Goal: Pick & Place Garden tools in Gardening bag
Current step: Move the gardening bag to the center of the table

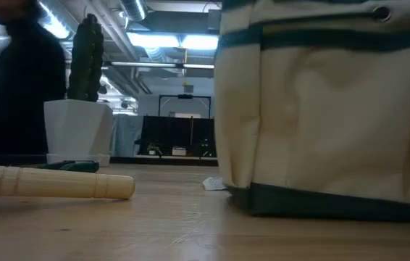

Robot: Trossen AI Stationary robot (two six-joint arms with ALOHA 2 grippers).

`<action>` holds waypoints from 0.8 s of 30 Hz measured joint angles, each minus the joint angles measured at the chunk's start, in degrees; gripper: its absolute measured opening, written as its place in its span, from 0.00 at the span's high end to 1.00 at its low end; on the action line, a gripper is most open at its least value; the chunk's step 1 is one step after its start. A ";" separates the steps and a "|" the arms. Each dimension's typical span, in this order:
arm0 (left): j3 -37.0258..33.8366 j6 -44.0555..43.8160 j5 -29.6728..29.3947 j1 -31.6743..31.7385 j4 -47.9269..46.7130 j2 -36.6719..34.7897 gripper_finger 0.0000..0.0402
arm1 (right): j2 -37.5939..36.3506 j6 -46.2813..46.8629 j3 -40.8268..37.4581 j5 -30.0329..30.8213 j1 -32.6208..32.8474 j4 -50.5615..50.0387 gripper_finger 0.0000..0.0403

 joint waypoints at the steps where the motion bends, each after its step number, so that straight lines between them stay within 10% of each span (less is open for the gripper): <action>1: 0.00 -0.01 -0.02 -0.01 0.02 -0.01 0.99 | 0.00 -0.47 0.00 0.09 -0.14 -1.08 0.87; 24: 0.00 -0.01 0.01 -0.01 0.01 -0.01 0.98 | 0.00 -5.36 0.00 14.78 -8.21 -9.45 0.87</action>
